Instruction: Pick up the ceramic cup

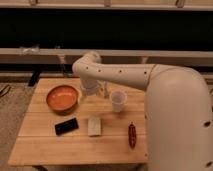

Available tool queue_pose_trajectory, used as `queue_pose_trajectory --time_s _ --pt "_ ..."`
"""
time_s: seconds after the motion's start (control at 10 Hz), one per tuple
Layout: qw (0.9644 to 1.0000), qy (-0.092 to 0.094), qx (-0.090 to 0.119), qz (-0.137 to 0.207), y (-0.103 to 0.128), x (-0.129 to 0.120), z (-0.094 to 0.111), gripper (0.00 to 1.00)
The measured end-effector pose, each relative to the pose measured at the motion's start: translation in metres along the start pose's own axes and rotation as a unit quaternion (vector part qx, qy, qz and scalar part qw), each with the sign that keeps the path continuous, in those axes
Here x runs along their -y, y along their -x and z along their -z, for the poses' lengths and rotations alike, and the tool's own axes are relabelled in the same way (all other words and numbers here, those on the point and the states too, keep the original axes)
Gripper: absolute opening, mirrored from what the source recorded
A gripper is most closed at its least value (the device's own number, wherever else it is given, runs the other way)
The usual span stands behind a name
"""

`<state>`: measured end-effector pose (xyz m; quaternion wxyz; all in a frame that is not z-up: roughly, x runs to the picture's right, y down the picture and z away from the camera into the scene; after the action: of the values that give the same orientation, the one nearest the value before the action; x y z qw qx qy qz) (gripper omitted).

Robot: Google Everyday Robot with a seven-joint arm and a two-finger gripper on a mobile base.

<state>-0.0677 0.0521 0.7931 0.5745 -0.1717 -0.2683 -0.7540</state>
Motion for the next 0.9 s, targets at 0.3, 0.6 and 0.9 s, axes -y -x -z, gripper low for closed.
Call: queue_pose_trajectory --time_s 0.3,0.6,0.9 --pt "0.9997 0.008 0.001 -0.023 -0.002 -0.031 0.006 0.80" --pt "0.9989 0.019 0.012 -0.041 -0.001 -0.055 0.002 0.80" --pt "0.9972 0.019 0.034 -0.064 0.015 -0.066 -0.021 0.80"
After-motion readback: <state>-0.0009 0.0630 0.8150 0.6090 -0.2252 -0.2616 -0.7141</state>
